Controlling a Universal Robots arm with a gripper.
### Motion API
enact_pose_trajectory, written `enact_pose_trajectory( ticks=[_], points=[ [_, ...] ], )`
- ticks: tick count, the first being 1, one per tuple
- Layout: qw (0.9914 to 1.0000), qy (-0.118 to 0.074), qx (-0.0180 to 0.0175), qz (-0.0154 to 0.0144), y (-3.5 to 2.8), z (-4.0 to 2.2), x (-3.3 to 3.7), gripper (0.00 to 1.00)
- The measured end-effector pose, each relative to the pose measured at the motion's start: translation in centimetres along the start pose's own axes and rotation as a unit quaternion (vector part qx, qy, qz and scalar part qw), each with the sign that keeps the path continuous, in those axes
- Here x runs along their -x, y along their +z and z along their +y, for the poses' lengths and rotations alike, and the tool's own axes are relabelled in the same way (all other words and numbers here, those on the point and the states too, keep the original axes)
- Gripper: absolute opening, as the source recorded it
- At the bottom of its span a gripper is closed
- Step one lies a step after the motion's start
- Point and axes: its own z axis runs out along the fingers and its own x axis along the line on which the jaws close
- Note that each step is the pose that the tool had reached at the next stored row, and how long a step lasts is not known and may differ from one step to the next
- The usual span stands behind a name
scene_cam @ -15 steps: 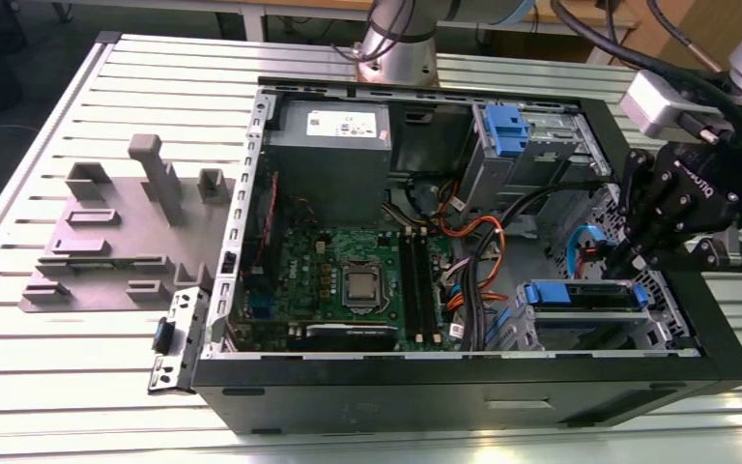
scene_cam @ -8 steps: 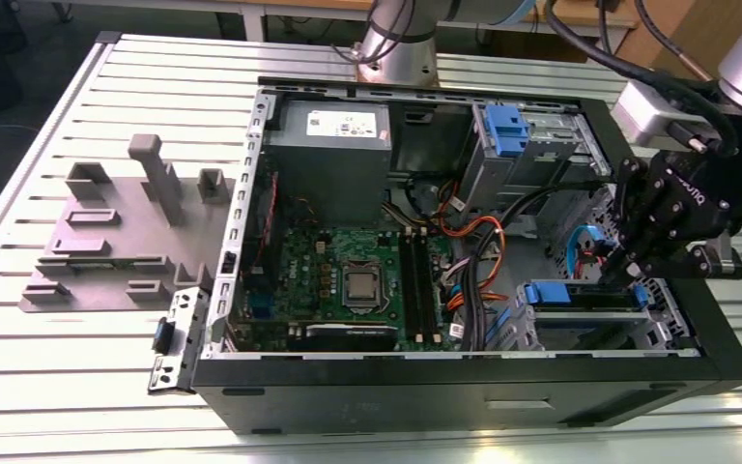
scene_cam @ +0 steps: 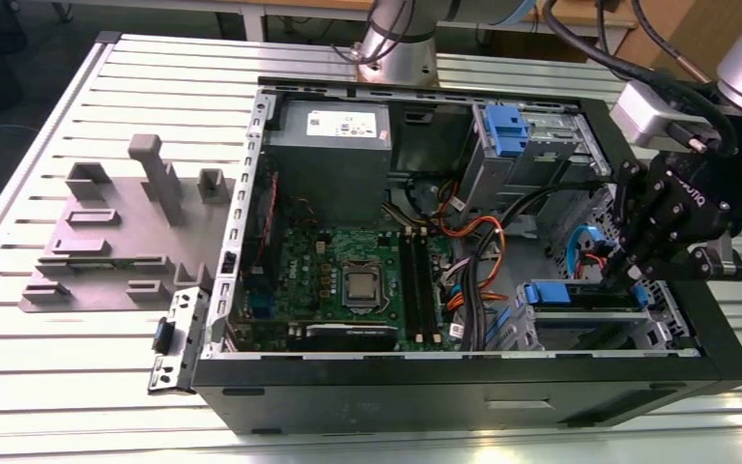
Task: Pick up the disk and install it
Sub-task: 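Insert the first disk wire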
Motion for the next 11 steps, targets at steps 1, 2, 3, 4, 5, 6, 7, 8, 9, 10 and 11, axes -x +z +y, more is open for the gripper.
enact_pose_trajectory(
  ticks=[1,2,3,4,5,6,7,8,9,10,11],
  points=[
    [1.0,0.0,0.0,0.0,0.02,0.0,0.0,0.16],
    [1.0,0.0,0.0,0.0,0.04,0.0,0.0,0.16],
    [1.0,0.0,0.0,0.0,0.05,0.0,0.01,0.16],
    [1.0,0.0,0.0,0.0,0.08,0.0,0.01,0.16],
    [1.0,0.0,0.0,-0.0001,0.1,-0.01,0.01,0.16],
    [1.0,0.0,0.0,0.0,0.12,-0.01,0.01,0.16],
    [1.0,0.0,0.0,0.0,0.14,-0.01,0.02,0.16],
    [1.0,0.0,0.0,0.0,0.16,-0.01,0.02,0.16],
    [1.0,0.0,0.0,-0.0001,0.18,-0.01,0.02,0.16],
    [1.0,0.0,0.0,0.0,0.19,-0.01,0.03,0.16],
    [1.0,0.0,0.0,0.0,0.21,-0.01,0.03,0.16]
  ],
)
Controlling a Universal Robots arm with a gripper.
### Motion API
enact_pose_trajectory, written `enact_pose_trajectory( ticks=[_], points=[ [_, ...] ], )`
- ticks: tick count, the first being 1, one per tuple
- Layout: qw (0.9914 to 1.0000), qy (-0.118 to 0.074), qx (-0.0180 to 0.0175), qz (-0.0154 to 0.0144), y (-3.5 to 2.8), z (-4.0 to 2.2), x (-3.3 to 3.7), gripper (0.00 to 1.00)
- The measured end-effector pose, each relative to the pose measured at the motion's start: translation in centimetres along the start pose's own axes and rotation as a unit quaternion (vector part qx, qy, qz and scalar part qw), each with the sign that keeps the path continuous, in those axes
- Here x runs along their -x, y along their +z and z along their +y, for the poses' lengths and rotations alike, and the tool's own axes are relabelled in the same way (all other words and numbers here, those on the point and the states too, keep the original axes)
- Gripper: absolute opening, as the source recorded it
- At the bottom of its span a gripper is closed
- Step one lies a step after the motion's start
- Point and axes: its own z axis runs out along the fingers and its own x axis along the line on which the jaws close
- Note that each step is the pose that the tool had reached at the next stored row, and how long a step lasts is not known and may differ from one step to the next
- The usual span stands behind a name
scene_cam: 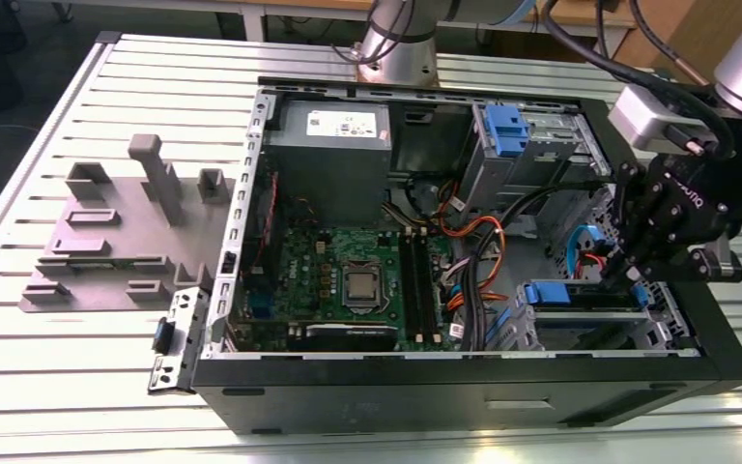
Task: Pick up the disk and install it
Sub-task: 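Insert the first disk wire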
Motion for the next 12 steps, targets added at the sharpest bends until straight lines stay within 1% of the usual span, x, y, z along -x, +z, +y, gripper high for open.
enact_pose_trajectory(
  ticks=[9,12],
  points=[
    [1.0,0.0,0.0,-0.0002,0.34,-0.02,0.05,0.16],
    [1.0,0.0,0.0,0.0,0.34,-0.02,0.05,0.16]
  ],
)
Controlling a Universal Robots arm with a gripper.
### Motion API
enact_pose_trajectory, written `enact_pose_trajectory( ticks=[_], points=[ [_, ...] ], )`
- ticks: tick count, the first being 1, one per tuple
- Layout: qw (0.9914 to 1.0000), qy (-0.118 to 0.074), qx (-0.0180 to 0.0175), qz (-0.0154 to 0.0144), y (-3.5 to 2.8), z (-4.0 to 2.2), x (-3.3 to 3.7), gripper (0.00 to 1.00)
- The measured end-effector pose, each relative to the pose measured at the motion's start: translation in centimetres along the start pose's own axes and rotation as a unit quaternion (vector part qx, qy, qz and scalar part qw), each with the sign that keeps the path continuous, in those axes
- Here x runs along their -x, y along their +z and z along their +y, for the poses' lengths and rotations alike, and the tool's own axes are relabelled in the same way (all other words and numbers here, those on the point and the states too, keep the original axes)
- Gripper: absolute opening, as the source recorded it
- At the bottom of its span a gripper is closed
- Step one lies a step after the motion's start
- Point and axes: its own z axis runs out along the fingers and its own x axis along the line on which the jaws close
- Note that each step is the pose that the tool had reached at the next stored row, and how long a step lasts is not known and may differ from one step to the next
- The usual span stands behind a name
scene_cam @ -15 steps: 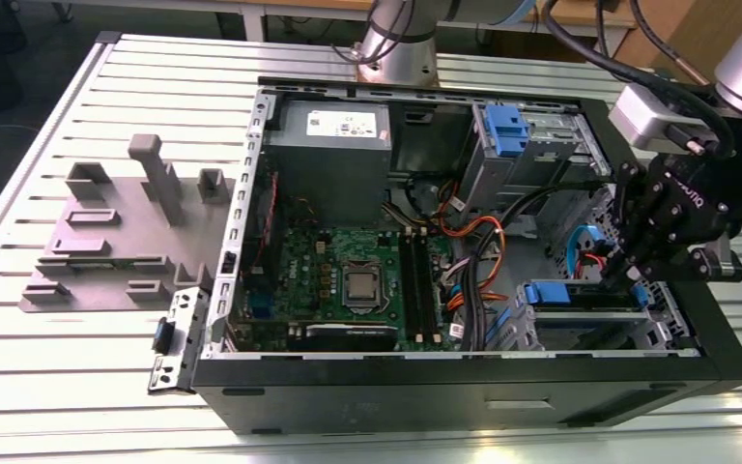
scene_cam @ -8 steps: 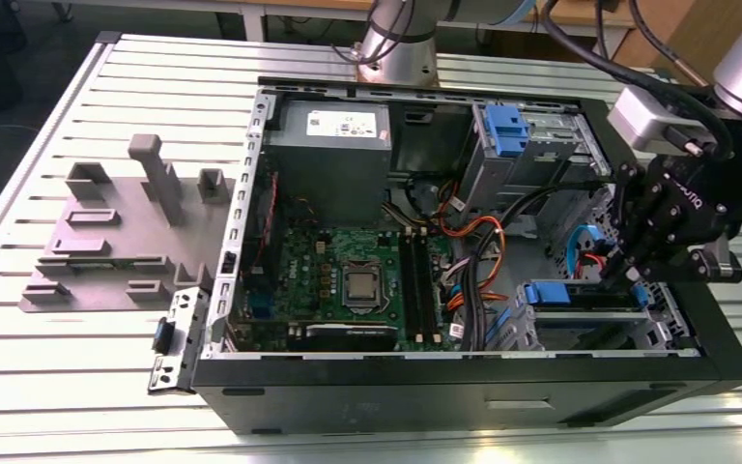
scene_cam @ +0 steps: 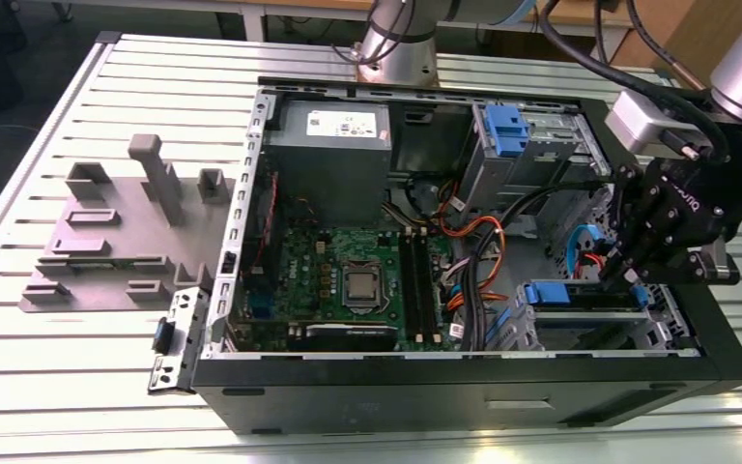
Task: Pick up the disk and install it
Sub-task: 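Insert the first disk wire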
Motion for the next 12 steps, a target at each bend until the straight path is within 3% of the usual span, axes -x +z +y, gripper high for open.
enact_pose_trajectory(
  ticks=[11,12],
  points=[
    [1.0,0.0,0.0,-0.0002,0.05,0.0,0.01,0.18],
    [1.0,0.0,0.0,-0.0002,0.03,0.0,0.0,0.24]
  ],
)
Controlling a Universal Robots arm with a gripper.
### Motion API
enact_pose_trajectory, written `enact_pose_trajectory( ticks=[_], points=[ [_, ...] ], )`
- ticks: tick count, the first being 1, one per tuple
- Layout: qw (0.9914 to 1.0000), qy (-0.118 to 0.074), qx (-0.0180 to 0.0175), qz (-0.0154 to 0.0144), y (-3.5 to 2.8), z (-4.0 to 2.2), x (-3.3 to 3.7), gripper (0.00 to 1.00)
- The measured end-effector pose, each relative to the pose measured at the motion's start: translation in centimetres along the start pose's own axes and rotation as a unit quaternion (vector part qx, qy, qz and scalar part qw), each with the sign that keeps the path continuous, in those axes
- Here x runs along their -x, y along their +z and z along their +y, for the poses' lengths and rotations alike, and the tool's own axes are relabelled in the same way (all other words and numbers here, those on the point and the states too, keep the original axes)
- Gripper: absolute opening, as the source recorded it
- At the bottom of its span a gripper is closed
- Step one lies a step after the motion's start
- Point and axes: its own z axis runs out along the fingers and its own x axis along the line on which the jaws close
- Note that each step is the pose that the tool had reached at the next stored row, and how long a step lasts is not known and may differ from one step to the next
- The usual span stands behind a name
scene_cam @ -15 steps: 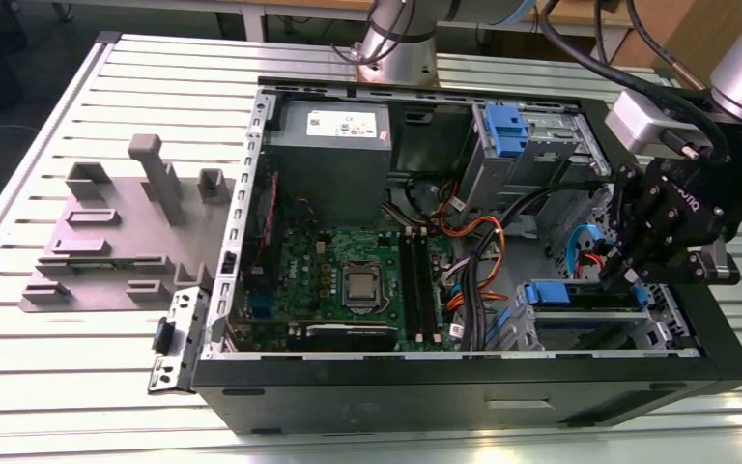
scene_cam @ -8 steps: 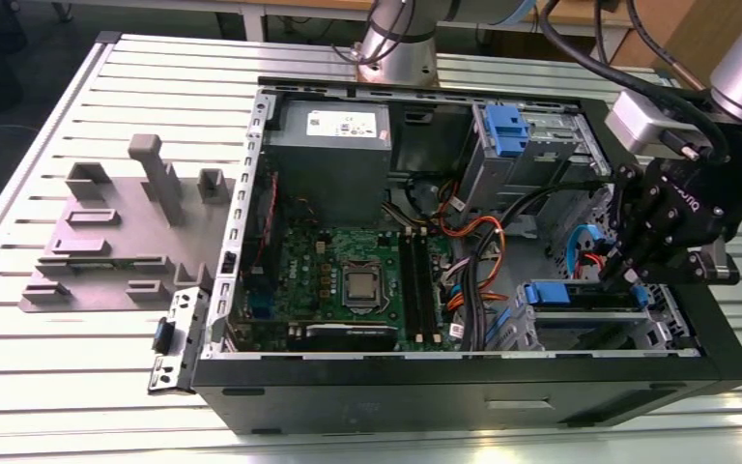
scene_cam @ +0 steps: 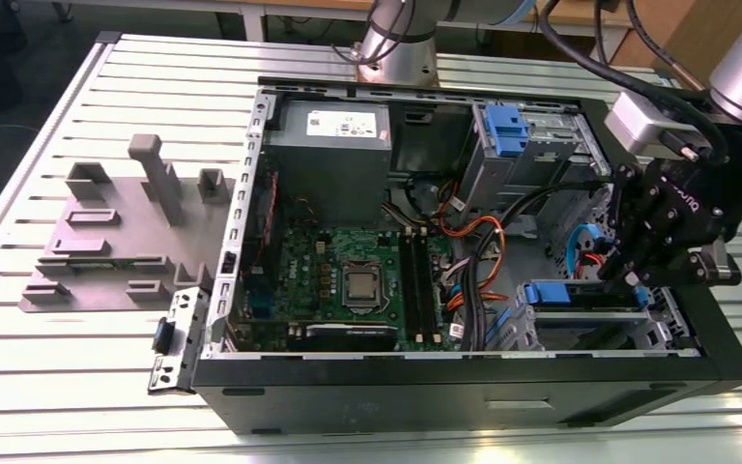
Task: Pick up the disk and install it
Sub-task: 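Insert the first disk wire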
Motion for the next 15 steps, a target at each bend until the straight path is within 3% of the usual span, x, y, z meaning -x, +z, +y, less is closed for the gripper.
enact_pose_trajectory(
  ticks=[3,8,15],
  points=[
    [1.0,0.0,0.0,0.0001,-0.41,0.02,-0.05,0.24],
    [1.0,0.0,0.0001,0.0001,-1.6,0.1,-0.22,0.24],
    [1.0,0.0,0.0002,0.0001,-1.78,0.11,-0.25,0.22]
  ],
)
